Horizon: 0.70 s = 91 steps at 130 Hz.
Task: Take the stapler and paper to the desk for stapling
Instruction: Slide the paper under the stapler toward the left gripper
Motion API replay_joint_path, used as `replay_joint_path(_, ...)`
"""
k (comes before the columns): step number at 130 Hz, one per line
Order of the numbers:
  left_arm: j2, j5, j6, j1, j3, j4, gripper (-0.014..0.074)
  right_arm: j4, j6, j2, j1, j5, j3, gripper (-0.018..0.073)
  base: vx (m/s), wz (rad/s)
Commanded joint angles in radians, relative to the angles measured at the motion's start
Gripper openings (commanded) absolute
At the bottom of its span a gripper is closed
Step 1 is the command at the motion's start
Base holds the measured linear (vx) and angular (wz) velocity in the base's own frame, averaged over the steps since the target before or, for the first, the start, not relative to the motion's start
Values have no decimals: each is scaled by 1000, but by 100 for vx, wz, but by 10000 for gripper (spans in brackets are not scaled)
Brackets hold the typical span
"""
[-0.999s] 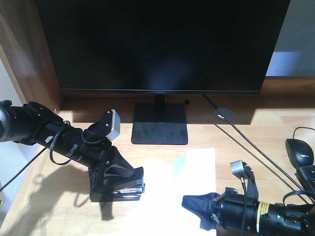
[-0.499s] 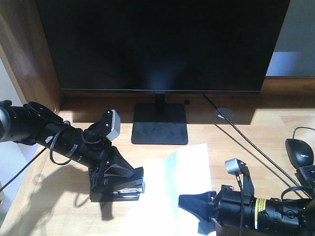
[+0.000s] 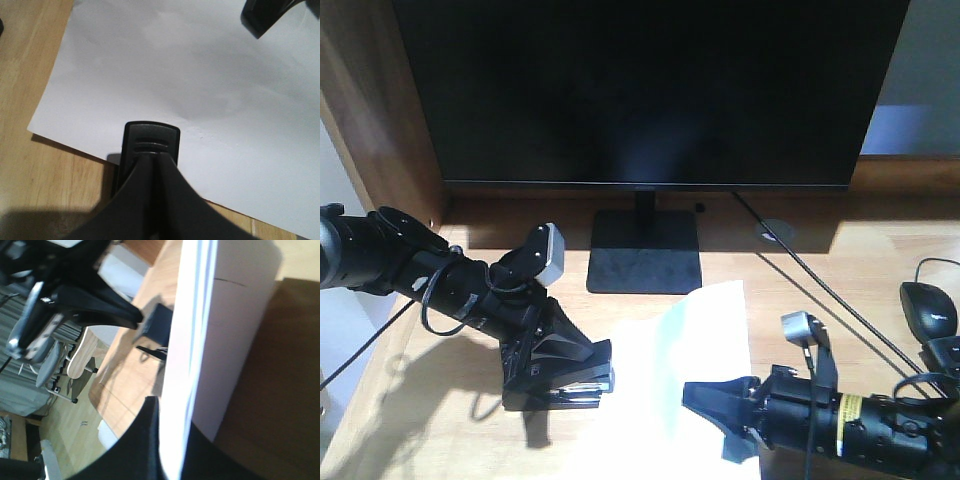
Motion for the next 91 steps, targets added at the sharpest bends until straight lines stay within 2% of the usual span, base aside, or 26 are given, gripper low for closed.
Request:
replay_joint_path(1,-47,39,0,-4,-20,-49,-6,14,18,12,16,-197,-44,-3,0,0)
replay_joint_path(45,-47,39,0,-4,-20,-49,-6,32,108,50,130,-197,-202,-3,0,0)
replay_joint_path(91,-47,39,0,-4,-20,-49,-6,49,135,50,129,-197,-214,-3,0,0)
